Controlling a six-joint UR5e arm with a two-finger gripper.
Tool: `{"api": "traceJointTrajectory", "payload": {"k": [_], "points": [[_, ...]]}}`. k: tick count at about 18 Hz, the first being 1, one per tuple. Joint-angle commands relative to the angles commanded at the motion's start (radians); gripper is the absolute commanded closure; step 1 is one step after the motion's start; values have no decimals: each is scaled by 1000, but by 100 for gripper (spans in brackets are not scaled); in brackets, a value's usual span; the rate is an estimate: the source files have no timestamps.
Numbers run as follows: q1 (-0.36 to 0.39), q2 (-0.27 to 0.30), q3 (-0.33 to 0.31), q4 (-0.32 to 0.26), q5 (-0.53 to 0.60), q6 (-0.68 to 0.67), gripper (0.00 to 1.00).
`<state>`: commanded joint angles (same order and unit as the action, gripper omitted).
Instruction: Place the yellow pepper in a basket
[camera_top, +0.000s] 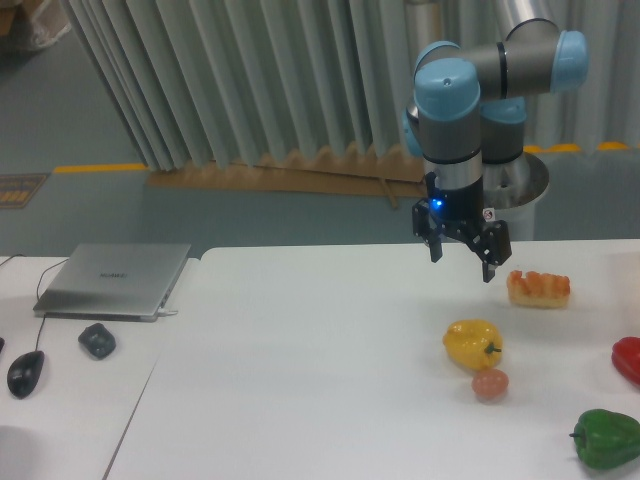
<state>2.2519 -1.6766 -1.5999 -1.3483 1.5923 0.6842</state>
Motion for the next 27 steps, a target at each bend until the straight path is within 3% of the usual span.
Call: {"api": "traceJointTrajectory", "payload": {"k": [5, 27], "points": [[5, -2, -11, -40, 49, 6, 0], [8, -2, 0, -31, 31, -14, 0]]}}
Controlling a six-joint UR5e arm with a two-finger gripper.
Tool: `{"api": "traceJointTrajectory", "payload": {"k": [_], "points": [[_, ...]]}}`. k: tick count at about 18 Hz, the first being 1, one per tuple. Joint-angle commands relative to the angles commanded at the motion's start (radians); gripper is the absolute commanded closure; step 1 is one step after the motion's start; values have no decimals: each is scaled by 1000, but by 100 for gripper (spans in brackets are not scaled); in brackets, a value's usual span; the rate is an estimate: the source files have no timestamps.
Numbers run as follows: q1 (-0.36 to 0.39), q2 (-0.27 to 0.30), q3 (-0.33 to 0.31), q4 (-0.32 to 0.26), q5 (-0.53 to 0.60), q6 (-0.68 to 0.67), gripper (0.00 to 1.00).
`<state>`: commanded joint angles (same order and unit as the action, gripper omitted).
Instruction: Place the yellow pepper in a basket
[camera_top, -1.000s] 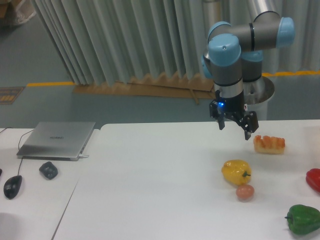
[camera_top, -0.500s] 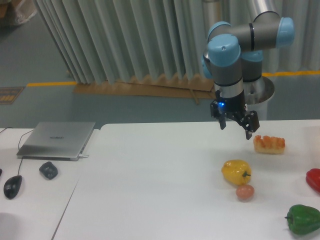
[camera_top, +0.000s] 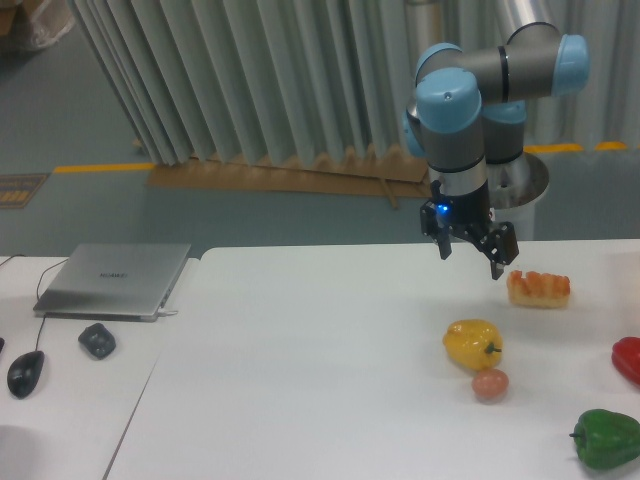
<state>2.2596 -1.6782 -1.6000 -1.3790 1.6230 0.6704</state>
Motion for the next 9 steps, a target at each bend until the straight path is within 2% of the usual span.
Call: {"api": "traceJointTrajectory", "payload": {"k": [4, 6, 9], "points": [[-5, 5, -26, 6, -2, 0, 0], [-6, 6, -34, 60, -2, -5, 0], [-5, 8, -43, 77, 6, -14, 0]]}}
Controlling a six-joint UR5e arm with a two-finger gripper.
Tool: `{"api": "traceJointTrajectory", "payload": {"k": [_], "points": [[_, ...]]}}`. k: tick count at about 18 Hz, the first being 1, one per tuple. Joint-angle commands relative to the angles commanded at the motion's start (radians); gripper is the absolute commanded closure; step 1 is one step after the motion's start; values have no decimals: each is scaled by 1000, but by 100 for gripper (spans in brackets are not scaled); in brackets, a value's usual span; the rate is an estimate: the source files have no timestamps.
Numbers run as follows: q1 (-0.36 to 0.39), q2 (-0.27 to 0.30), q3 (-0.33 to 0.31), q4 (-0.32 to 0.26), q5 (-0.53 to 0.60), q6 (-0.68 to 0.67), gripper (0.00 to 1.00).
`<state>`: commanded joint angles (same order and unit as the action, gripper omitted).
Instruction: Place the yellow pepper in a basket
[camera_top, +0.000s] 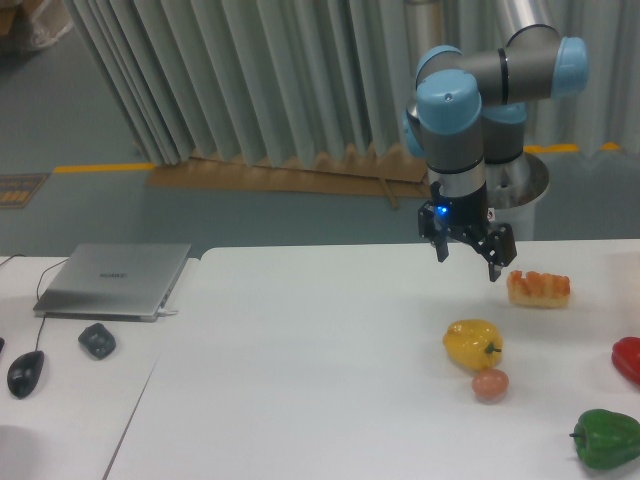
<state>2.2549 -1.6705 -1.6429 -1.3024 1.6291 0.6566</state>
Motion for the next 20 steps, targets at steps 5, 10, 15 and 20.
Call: {"api": "traceJointTrajectory", "payload": {"k": [5, 10, 15, 20], "points": [[0, 0, -9, -9, 3, 0, 0], [0, 0, -11, -11, 3, 11, 0], [-6, -5, -9, -11, 1, 14, 0], [2, -5, -11, -12, 2, 14, 0]]}}
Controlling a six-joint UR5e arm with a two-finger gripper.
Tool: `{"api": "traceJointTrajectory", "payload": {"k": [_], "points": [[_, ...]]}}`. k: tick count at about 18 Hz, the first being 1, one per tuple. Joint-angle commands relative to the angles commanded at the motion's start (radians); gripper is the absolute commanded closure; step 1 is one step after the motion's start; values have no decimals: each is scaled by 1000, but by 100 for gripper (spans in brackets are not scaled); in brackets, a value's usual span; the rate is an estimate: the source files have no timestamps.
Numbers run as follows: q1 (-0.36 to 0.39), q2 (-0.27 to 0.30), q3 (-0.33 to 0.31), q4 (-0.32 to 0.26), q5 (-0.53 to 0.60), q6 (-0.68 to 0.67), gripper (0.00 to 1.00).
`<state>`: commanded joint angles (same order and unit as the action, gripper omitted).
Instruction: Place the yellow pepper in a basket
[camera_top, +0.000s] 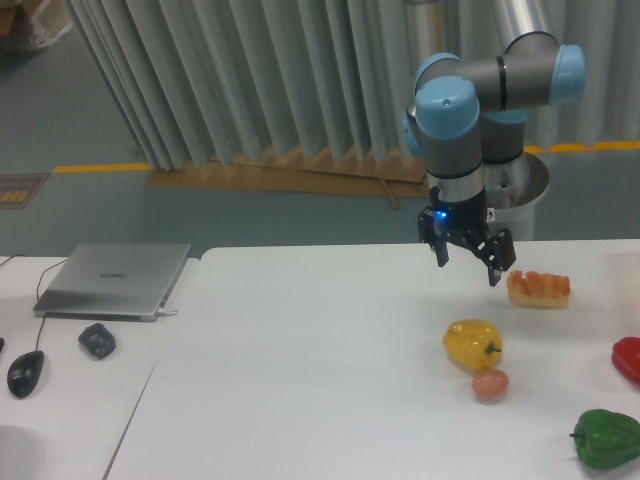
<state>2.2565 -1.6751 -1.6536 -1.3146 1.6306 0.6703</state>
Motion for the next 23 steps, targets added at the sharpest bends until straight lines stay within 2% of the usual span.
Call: {"api": "traceJointTrajectory", "payload": {"k": [16, 21, 23], "points": [[9, -5, 8, -8, 2, 38, 0], [14, -37, 0, -60, 67, 199, 0], [25, -57, 9, -67, 124, 396, 0]]}}
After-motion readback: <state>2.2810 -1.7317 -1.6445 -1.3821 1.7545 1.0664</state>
